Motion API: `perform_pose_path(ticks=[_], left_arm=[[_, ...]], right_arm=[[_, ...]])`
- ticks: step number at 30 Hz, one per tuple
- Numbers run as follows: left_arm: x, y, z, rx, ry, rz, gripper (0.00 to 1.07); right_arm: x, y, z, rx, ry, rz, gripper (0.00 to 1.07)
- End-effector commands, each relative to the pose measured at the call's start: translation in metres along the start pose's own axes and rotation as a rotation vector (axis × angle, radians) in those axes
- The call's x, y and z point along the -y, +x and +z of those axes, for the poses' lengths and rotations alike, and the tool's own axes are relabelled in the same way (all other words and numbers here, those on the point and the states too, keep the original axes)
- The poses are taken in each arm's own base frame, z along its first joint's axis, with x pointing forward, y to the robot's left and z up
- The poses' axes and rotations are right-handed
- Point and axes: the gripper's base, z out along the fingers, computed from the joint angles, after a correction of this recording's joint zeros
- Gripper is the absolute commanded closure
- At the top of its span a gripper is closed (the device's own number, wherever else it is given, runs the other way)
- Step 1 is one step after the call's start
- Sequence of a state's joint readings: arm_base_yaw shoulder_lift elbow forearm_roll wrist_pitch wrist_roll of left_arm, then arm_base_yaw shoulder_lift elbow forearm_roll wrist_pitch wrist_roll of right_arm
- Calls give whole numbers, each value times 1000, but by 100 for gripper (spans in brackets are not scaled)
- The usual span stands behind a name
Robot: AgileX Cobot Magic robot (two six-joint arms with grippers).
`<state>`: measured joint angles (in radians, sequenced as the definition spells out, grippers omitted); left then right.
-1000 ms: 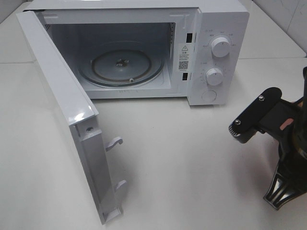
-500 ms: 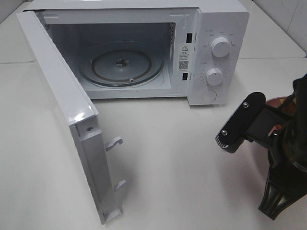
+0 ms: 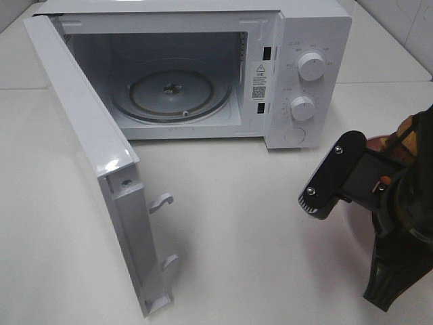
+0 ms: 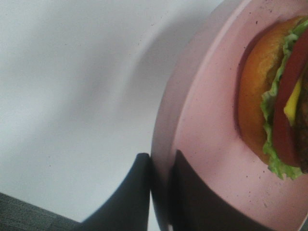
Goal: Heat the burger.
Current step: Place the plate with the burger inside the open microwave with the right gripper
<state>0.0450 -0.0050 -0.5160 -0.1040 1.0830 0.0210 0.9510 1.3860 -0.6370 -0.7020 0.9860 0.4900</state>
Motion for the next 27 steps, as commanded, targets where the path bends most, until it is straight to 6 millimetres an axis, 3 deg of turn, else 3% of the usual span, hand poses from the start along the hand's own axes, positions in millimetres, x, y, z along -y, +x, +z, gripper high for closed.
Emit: perform_pose_path(ticks=[1,10,27], left_arm=[[0,0,-1,26,4,5,7],[0,0,-1,26,4,5,7],[0,0,-1,26,4,5,7]], right_arm=[[2,-1,-4,30,57,-50,106],[-17,-4,-18,113,60,-159,105],[-24,-20,-23,301,61,-438,103]])
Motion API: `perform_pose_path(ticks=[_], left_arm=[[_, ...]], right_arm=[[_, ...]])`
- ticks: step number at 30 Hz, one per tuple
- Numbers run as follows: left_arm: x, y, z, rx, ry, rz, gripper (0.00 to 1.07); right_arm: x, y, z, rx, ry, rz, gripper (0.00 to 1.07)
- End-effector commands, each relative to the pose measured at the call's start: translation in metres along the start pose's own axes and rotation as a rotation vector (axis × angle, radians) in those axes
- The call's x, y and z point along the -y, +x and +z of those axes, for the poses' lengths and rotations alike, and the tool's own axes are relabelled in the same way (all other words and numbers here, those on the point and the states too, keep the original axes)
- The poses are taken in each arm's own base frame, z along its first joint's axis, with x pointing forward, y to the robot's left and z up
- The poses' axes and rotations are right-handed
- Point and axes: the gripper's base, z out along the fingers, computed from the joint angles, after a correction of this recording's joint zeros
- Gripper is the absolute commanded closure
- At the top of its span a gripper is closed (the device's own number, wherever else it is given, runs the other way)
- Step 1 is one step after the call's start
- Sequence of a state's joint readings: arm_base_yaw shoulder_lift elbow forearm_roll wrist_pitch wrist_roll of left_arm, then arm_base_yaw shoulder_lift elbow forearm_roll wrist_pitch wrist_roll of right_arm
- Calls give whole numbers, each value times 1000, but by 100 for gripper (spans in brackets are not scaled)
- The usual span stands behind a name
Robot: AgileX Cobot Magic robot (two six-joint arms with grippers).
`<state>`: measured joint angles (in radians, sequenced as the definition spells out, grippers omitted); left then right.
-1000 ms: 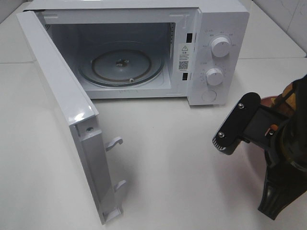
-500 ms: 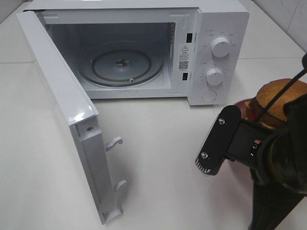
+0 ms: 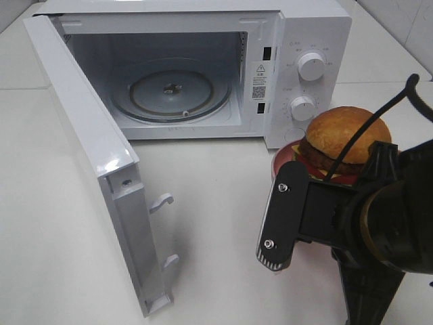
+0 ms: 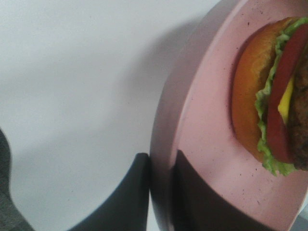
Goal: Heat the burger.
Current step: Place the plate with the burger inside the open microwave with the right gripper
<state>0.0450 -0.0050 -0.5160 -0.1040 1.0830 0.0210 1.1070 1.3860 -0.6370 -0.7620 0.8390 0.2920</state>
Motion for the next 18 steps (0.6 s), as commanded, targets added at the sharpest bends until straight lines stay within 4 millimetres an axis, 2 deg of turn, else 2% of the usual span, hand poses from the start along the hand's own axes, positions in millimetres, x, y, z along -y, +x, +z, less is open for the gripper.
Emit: perform_pose_path(ticks=[1,18], left_arm=[[0,0,-1,26,4,5,7],[0,0,-1,26,4,5,7]], right_arm=[[7,-5,-2,66,78,-126,103],[5,-20,-3,237,75,-395,102]])
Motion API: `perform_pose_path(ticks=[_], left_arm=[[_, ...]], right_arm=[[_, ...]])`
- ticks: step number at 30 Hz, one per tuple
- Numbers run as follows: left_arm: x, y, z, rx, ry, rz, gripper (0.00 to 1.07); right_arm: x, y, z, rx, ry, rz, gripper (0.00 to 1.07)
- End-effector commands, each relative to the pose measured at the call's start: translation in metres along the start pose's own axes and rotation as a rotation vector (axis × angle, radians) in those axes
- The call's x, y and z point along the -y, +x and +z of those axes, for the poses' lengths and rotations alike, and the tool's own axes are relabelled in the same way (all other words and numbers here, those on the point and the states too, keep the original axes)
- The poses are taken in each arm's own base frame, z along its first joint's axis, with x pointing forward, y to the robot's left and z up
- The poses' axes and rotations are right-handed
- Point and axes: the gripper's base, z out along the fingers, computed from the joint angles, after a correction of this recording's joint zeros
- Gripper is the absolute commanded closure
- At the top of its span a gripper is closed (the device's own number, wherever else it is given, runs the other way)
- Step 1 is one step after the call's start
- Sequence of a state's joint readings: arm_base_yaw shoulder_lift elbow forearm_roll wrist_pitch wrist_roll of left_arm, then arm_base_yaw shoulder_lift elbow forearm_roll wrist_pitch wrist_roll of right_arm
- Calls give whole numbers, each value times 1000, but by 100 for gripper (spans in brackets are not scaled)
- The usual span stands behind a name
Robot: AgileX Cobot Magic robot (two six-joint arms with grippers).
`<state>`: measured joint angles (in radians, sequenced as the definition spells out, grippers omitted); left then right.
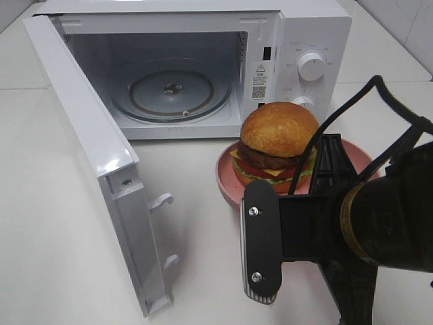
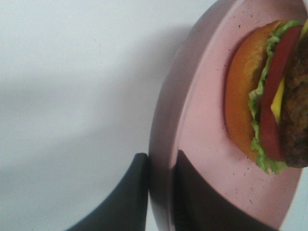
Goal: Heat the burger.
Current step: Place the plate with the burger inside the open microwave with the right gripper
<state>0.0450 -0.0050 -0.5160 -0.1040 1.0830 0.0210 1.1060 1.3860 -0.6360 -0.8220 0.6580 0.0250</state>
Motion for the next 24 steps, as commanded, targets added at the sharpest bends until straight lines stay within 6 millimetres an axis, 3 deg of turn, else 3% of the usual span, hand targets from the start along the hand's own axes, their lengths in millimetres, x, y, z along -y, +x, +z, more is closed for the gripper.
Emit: perform_pose_path(ticks=[1,24], left_arm=[[0,0,-1,26,4,5,7],[0,0,-1,26,4,5,7]], right_arm=[[10,-3,1,77,57,-100,102],[43,4,18,355,142,-326,102]])
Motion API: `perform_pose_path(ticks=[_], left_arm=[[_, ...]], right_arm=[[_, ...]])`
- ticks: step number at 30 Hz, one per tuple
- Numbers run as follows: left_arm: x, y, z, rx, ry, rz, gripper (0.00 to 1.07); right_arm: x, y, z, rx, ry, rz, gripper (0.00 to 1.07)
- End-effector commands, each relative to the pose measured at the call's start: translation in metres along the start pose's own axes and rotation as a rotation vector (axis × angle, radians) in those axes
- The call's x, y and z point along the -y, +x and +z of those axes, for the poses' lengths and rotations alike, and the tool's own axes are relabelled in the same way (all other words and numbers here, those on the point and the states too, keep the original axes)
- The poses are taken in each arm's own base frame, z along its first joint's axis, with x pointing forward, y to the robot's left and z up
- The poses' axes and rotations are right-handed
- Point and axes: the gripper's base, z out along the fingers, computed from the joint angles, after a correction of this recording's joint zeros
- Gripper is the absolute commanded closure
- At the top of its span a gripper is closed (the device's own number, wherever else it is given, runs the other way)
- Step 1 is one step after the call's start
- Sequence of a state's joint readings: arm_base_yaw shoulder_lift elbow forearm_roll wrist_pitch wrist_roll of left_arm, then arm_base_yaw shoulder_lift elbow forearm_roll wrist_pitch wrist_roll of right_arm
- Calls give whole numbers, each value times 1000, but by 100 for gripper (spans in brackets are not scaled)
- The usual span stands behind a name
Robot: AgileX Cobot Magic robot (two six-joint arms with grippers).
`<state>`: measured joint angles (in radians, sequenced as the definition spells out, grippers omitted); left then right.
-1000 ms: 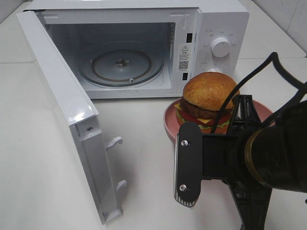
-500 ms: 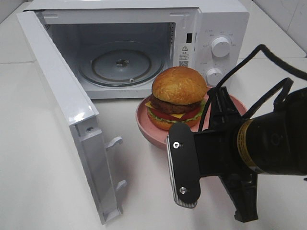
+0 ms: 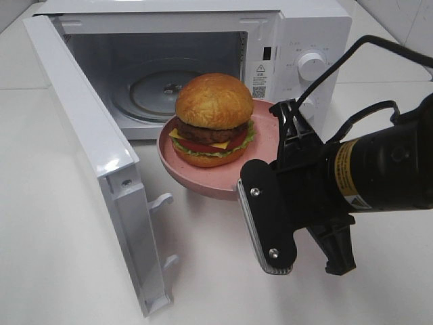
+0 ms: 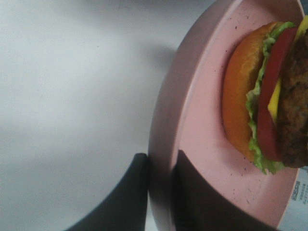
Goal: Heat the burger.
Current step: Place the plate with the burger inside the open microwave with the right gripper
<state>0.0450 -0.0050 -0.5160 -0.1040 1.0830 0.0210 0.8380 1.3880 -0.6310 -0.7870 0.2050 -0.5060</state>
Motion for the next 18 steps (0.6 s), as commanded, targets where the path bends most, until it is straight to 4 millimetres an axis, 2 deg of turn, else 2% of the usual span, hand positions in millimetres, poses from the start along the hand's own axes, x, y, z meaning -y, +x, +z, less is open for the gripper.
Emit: perform_pose_path(ticks=[1,10,18], left_arm=[[0,0,-1,26,4,5,7],[0,0,-1,26,4,5,7],[0,0,-1,26,4,5,7]], right_arm=[[8,-1,-2,77,56,-39,102],[13,15,1,96,62,-17,104],[17,15,1,127,97,-42,105]])
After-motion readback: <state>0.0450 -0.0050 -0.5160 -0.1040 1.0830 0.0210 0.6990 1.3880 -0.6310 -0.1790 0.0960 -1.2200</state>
